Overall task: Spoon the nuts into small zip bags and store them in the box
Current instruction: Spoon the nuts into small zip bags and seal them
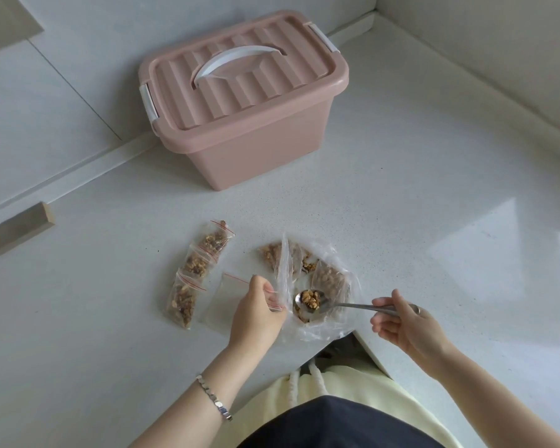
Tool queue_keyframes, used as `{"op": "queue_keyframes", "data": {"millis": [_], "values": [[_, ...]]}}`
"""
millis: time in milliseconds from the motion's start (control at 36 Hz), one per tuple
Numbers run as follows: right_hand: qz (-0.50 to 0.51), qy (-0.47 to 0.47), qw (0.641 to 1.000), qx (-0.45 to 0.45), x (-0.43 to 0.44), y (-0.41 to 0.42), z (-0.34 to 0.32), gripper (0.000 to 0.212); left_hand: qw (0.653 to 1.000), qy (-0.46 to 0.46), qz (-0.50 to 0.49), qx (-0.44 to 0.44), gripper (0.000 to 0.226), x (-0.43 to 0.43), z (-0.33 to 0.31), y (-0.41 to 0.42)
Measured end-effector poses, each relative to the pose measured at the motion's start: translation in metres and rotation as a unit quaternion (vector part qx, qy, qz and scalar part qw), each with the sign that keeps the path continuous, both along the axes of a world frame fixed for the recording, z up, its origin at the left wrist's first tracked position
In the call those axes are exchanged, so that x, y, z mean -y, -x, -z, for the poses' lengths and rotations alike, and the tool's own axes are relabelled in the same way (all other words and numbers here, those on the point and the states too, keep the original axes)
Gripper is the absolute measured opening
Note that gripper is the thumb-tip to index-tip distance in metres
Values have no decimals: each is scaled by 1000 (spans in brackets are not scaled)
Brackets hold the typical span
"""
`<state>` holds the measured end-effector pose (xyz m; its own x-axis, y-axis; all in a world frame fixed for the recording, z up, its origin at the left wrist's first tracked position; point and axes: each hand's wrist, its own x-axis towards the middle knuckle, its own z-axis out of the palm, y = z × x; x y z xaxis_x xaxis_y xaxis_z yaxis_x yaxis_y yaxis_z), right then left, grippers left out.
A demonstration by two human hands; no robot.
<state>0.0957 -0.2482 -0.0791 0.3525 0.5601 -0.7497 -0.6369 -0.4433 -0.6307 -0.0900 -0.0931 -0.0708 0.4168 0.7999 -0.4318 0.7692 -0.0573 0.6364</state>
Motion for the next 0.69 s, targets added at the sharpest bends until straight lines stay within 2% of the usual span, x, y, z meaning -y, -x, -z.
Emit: {"op": "queue_keyframes", "data": {"millis": [111, 222, 417, 528, 611, 694], "values": [[-2, -12, 998, 62, -1, -1, -9, 43, 999, -44, 7, 18, 32, -1, -1, 3], [8, -42, 992, 117, -6, 3, -29, 43, 993, -79, -17, 87, 38, -1, -3, 5], [32, -118, 973, 197, -27, 30, -65, 46, 983, -5, -77, 166, 37, -1, 8, -2], [2, -146, 947, 286, -34, 48, -71, 44, 981, 31, -89, 170, 37, 1, 11, -7], [-45, -141, 926, 347, -34, 57, -68, 33, 982, 27, -81, 169, 43, 1, 10, -10], [-112, -139, 882, 437, -30, 61, -67, 35, 984, 10, -66, 168, 40, 0, 13, -12]]}}
